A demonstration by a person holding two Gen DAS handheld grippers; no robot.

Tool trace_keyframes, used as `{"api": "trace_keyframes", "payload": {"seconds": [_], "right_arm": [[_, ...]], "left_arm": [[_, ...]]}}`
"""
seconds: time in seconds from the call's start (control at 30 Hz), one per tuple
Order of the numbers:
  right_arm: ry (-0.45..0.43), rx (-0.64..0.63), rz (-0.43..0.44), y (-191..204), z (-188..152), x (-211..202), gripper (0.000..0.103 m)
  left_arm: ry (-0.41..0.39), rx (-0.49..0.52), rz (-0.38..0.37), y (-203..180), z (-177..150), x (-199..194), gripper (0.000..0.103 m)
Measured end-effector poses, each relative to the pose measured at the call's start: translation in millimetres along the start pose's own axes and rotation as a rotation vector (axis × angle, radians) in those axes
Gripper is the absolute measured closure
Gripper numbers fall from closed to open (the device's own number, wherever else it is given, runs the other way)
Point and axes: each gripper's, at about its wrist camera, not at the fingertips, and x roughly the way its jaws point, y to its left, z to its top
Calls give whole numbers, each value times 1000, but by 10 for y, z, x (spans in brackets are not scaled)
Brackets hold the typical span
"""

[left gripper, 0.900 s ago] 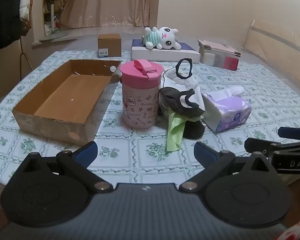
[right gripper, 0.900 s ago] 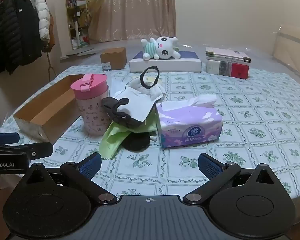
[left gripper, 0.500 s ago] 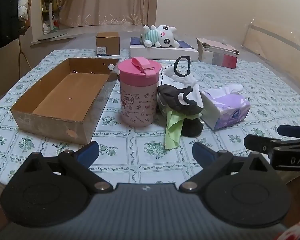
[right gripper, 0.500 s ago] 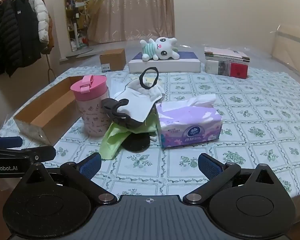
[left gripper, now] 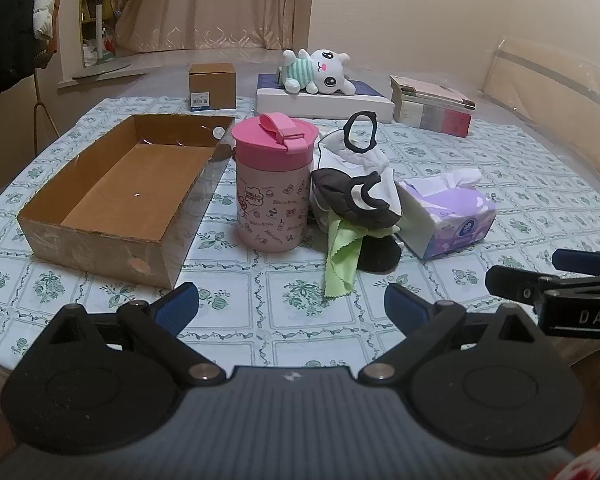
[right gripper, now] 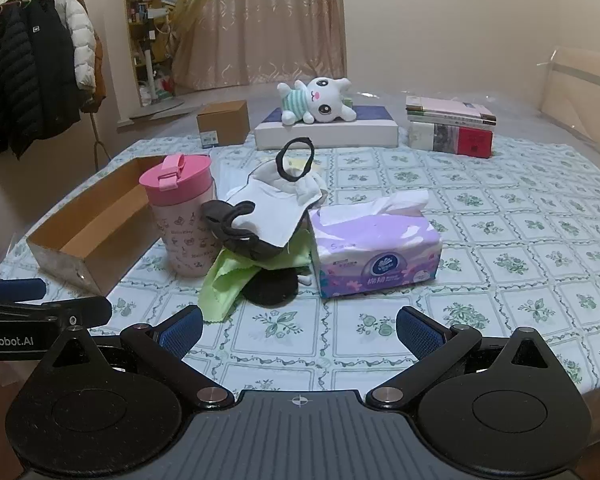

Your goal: Organize soft objects

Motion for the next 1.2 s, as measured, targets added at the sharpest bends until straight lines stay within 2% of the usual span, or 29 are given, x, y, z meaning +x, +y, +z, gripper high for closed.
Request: {"api": "trace_keyframes", "payload": {"seconds": [1.2], "right_arm": [[1,16,-1,-37,-52,-12,1]], "left_arm": [[13,-15,-20,-28,-48,-4,5]]}}
